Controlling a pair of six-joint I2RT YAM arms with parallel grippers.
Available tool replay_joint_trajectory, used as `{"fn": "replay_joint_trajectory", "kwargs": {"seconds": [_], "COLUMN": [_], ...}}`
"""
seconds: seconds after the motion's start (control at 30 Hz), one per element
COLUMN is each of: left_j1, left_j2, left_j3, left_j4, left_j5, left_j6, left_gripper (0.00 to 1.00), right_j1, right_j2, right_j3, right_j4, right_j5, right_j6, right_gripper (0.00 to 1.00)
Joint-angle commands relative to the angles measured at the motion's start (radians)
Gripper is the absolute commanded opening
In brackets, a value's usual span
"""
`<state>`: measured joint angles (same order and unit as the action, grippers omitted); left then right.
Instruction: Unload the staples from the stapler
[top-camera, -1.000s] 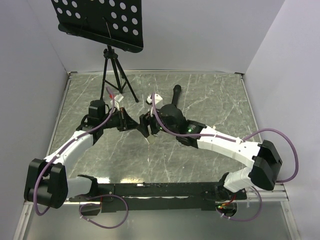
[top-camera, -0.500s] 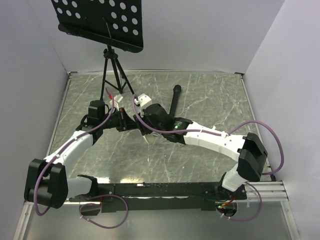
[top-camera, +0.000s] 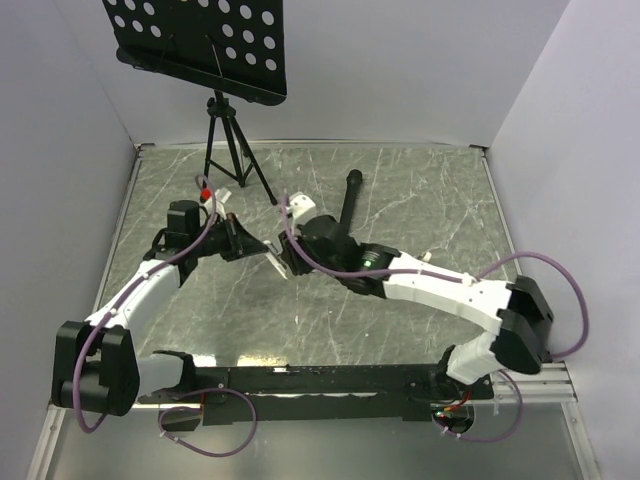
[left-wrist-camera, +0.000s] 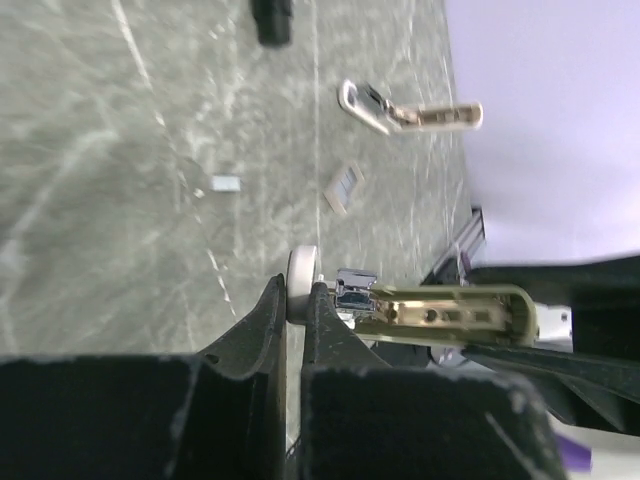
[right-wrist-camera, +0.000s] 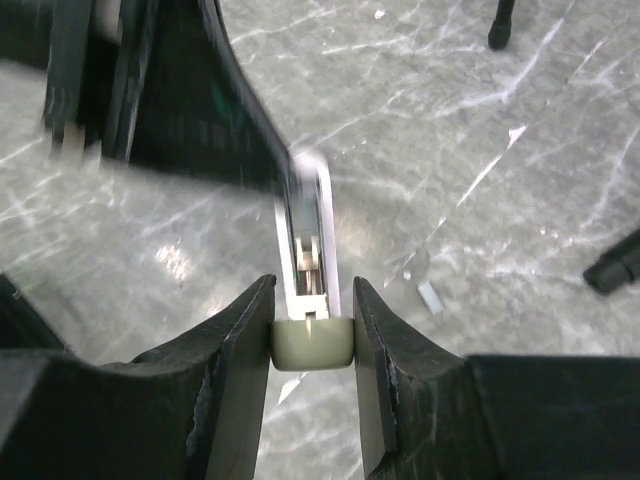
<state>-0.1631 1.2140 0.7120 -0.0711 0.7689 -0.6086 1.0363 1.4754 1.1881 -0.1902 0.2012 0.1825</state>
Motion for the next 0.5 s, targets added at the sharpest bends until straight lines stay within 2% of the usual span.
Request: {"fn": "replay_joint_trajectory", "kwargs": {"seconds": [0.0,0.13,0.37,0.47], "left_j1": [0.045,0.057,0.062,0.073], "left_j2": [-0.018,-0.014,-0.048,-0.042], "left_j3": [0.000,-0.012,-0.042,-0.058], "left_j4": [0.013,0.063,0.108,0.142], "left_j5": [-0.072,-0.014,-0.040,-0.008], "left_j6": [-0.006,-0.040,-0.074,-0.102], "left_gripper": [0.01,0.01,0.01,0.01], "right_j1": [-0.005,-0.013,-0.012,-0.012], "right_j2": [-0.115,-0.144,-0.159,-0.153], "right_j3": [-0.102,-0.208,-0.358,-0.409], "right_j4": [-0.048,-0.031,0.021,0.064], "right_j5": [0.078,0.075,0.024,-0.006], "right_j6": [0.018,0.061,0.170,0.216], "right_gripper": [0.28,0.30,0.44,0.48]}}
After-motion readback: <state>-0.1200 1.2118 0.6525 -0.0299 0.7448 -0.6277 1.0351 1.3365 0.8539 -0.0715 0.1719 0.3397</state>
